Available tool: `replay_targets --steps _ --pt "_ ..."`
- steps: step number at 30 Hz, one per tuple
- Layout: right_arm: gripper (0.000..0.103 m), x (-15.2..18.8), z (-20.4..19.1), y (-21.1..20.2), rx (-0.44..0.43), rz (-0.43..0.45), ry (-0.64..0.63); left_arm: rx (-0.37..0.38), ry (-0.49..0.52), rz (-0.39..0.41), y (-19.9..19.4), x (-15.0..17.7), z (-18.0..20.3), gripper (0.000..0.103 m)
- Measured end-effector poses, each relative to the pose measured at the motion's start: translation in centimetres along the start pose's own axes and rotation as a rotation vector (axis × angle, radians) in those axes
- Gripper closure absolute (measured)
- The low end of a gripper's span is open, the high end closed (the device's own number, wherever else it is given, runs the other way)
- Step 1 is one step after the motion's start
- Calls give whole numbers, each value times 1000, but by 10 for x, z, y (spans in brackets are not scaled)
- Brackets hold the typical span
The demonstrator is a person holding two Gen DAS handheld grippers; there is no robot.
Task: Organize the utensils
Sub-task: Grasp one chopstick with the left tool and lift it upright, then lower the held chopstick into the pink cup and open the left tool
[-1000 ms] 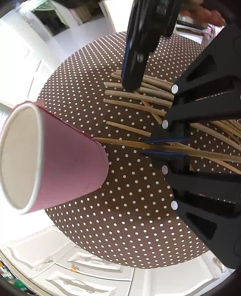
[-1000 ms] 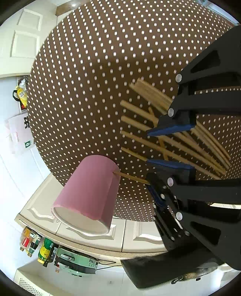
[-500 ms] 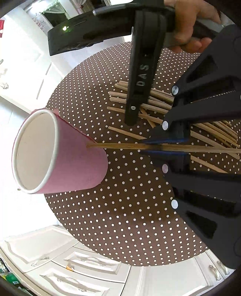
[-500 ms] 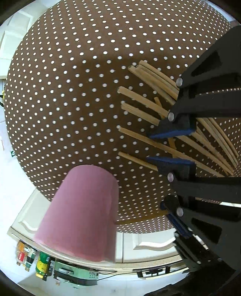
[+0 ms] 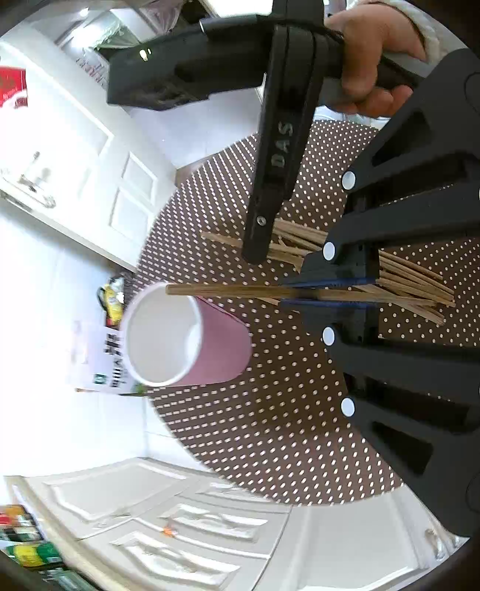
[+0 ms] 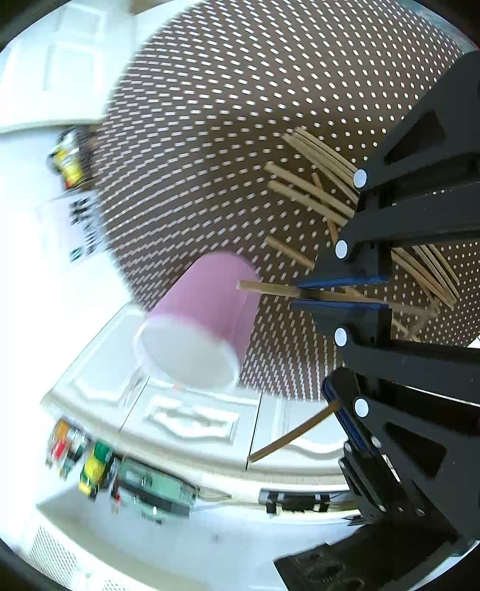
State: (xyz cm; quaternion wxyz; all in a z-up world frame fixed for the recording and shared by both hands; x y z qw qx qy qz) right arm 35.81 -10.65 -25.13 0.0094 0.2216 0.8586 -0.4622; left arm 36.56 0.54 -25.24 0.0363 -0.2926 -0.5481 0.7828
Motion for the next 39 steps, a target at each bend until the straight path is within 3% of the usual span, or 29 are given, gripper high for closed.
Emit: replay_targets --steps 7,14,27,33,36,39 --pt "99 0 -48 -61 -25 121 -174 36 2 100 -57 -9 11 97" --pt "99 -2 -75 -96 -7 226 -288 39 20 204 -103 -30 24 97" --pt "99 -42 -118 -157 17 429 -451 11 42 422 -168 -83 28 97" --pt "99 -59 -116 -150 22 434 -469 1 17 408 -152 -95 21 97" --pt "99 -64 -115 -142 30 415 -467 7 -20 359 -128 -95 14 97" --pt "99 -64 -109 -137 24 400 -464 -36 -83 293 -106 -89 -4 96"
Point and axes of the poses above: each gripper's, at about its wrist camera, not at the fingertips, and y roughly the way its jaws point, z to its right, x to its underside, the point moved 5 cm from there along y, roughly the way its jaws point, and after that the axes turned 4 degrees about -x, right-handed, at the moved point
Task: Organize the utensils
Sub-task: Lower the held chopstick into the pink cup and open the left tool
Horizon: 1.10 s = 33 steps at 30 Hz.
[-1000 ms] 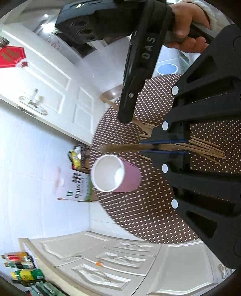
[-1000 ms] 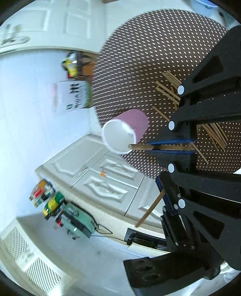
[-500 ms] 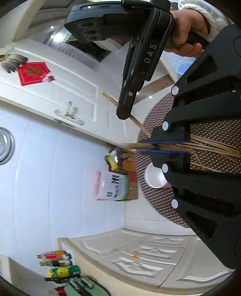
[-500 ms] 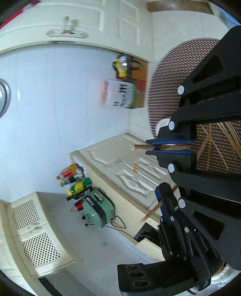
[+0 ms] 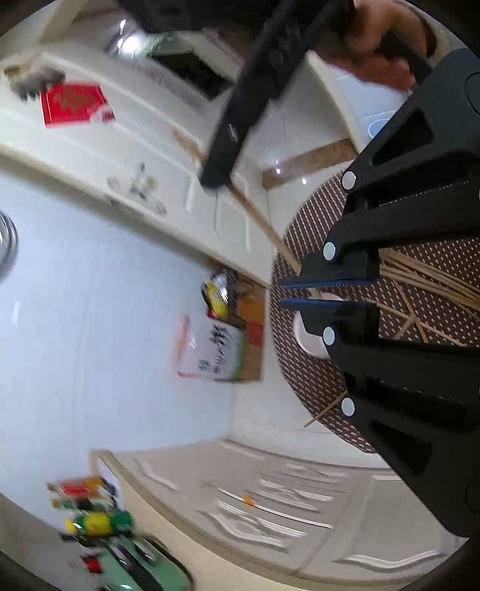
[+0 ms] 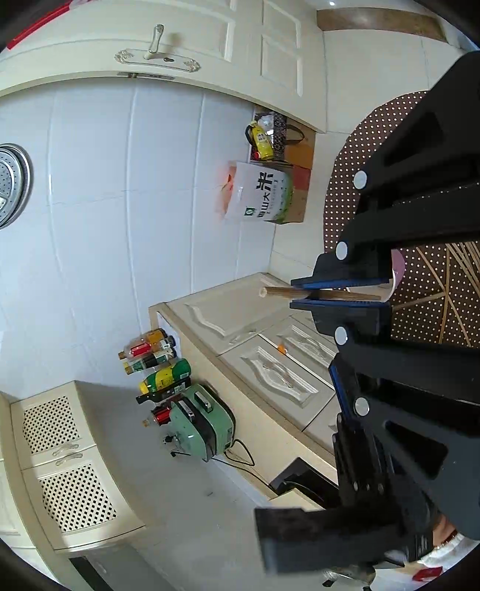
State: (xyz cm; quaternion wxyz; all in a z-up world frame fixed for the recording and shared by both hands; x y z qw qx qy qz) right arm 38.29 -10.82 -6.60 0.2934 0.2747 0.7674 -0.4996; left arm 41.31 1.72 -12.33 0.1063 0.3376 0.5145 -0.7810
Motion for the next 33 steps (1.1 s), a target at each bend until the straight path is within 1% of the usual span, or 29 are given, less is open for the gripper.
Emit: replay_targets --steps 3,4,5,6,7,9,11,15,17,18,19,21,23,25,28,33 --pt "99 2 2 1 -17 -14 15 -14 -54 -50 10 11 -17 96" --pt "99 4 4 3 -25 -20 22 -23 -72 -72 15 16 -23 89" --pt "99 3 3 4 -26 -21 25 -30 -87 -92 20 21 -28 80" --pt "99 4 4 6 -20 -17 23 -50 -110 -115 26 27 -34 46" --pt "99 4 4 8 -14 -16 19 -66 -133 -111 27 30 -39 37" --pt "99 2 4 10 -14 -11 21 -71 -148 -108 29 33 -42 37" --pt "99 -1 3 8 -13 0 14 -99 -159 -111 32 35 -47 37" --pt "99 -13 2 -2 -17 50 1 -115 -221 -121 39 38 -63 37" --pt "99 -18 4 -7 -17 70 -5 -125 -229 -131 44 40 -66 38" --pt "99 -21 4 -8 -11 77 -14 -134 -231 -137 46 41 -68 41" --pt "99 -23 5 -8 2 81 -28 -133 -234 -142 48 42 -69 46" --pt "99 -21 7 -2 21 70 -51 -124 -244 -153 52 43 -68 48" --pt "99 -16 12 6 14 56 -47 -129 -234 -154 56 43 -65 48" --pt "99 -8 16 15 12 41 -43 -129 -230 -159 61 44 -65 53" --pt "99 5 22 29 16 13 -41 -149 -224 -179 71 50 -69 56" --pt "98 29 42 55 -21 -51 58 -176 -260 -209 83 63 -79 56"
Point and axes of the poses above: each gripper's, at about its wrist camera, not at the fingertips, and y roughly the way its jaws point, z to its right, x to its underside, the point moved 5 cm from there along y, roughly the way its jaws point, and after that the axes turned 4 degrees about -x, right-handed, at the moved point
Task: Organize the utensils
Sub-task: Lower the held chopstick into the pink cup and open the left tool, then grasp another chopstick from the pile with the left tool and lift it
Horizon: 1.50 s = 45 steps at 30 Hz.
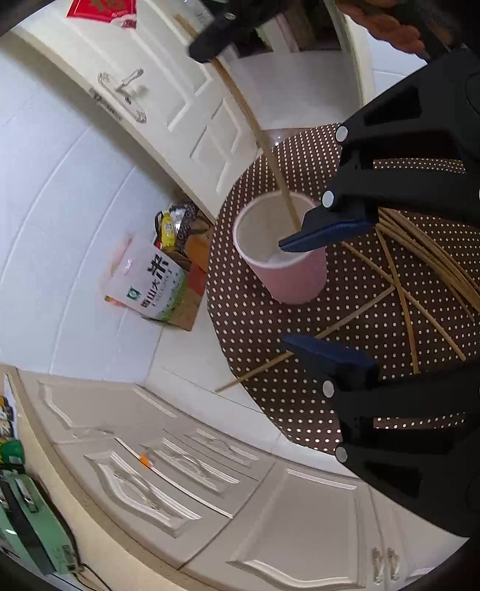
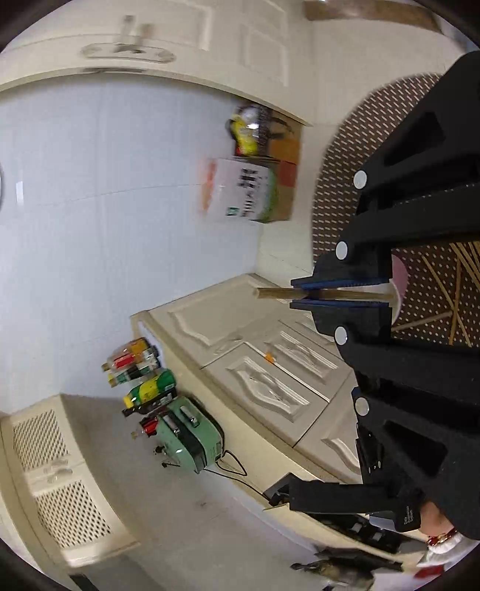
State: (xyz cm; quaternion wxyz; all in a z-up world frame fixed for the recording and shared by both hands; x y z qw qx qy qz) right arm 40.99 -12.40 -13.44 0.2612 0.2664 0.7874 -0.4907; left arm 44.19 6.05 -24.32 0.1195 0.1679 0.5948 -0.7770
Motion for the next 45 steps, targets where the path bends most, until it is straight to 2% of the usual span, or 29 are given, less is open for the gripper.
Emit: replay_targets --steps 4,6,8,14,19,25,30,33,36,37,41,45 --pt "94 12 11 13 -11 -37 58 -25 -35 -27 13 6 -11 56" --pt "87 16 14 16 -12 -46 72 -36 -46 -36 18 9 -15 56" --pt "59 21 16 14 -8 -41 89 -48 -56 -49 24 12 -19 56" --pt "50 33 25 -3 -3 1 112 -68 -78 -87 42 20 -27 56" --pt "50 59 37 2 20 -44 157 -91 -72 -136 71 31 -31 56" --pt "50 118 56 31 45 -197 273 -95 -63 -186 105 42 -30 62" --pt "50 151 61 52 32 -295 369 -141 -27 -199 125 41 -25 66" --pt "53 159 56 62 6 -333 394 -164 3 -187 126 39 -24 70" --pt "58 163 49 75 -23 -368 414 -187 18 -178 126 39 -29 86" --pt "59 164 46 80 -38 -376 430 -179 18 -177 126 39 -32 89" --pt "60 167 37 99 -42 -426 439 -137 37 -174 123 43 -37 91" --pt "63 173 30 116 12 -489 427 -106 73 -186 117 55 -39 94"
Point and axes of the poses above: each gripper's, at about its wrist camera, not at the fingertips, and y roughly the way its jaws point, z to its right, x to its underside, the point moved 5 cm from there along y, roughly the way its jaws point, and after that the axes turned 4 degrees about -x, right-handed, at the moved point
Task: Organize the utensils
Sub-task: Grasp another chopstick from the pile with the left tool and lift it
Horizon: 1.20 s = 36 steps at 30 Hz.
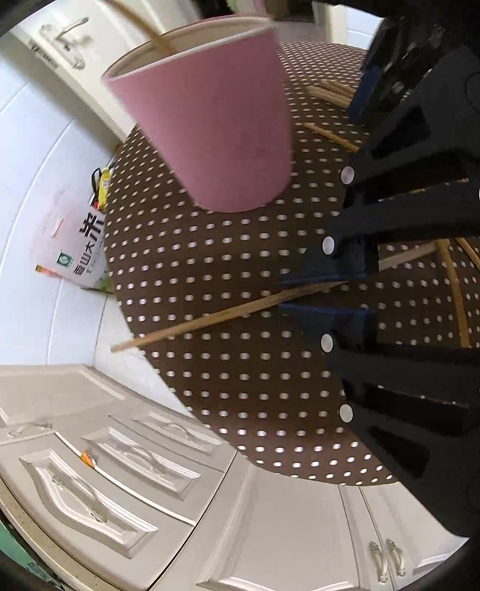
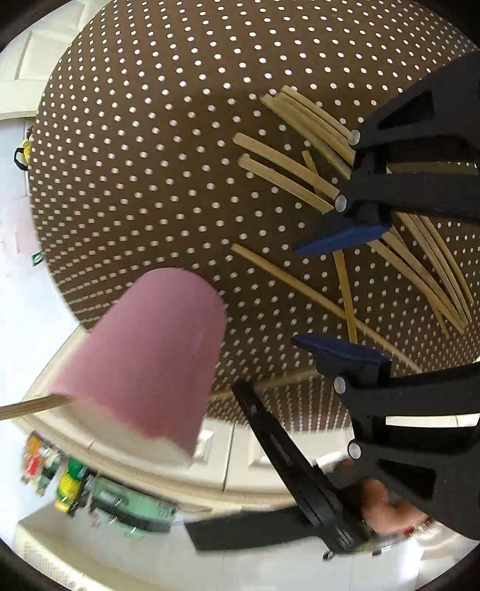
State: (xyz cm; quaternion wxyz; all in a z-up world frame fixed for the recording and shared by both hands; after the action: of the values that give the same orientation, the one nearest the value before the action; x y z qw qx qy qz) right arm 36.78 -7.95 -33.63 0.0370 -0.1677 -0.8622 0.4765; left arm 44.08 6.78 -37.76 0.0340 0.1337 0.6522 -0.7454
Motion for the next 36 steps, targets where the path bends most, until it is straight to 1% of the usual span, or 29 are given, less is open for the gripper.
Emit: replay_targets --steps 3,8,10,13,15,19,21,23,24,26,29,31,33,36 --pt "64 2 -8 8 66 3 -41 29 12 -14 -3 15 -2 96" --pt "64 5 -18 12 103 25 -58 53 38 -39 -9 41 -2 96" --pt "64 5 -18 13 105 25 -50 58 54 -50 -11 50 1 96" --pt "64 11 -23 21 133 30 -59 68 75 -66 -15 64 4 96" --pt "64 11 -25 25 163 37 -82 77 88 -77 -17 75 7 96" --pt "65 12 -35 32 249 57 -155 80 90 -86 -20 87 8 96" --pt "69 17 -43 37 320 65 -234 85 81 -88 -21 88 7 96" --pt "81 21 -45 39 360 78 -277 87 75 -81 -23 88 7 96" --pt "85 22 -44 38 362 81 -283 105 67 -76 -26 86 7 96" --pt "90 22 -40 36 340 75 -276 107 59 -59 -30 81 6 95" --pt "93 24 -30 32 285 56 -233 96 55 -61 -28 72 6 95" --pt "93 27 -15 24 229 39 -191 89 54 -65 -26 66 9 95" --pt "94 31 -7 20 193 25 -163 86 57 -61 -24 64 14 95" --pt "94 37 3 13 158 16 -134 66 68 -71 -16 48 15 95"
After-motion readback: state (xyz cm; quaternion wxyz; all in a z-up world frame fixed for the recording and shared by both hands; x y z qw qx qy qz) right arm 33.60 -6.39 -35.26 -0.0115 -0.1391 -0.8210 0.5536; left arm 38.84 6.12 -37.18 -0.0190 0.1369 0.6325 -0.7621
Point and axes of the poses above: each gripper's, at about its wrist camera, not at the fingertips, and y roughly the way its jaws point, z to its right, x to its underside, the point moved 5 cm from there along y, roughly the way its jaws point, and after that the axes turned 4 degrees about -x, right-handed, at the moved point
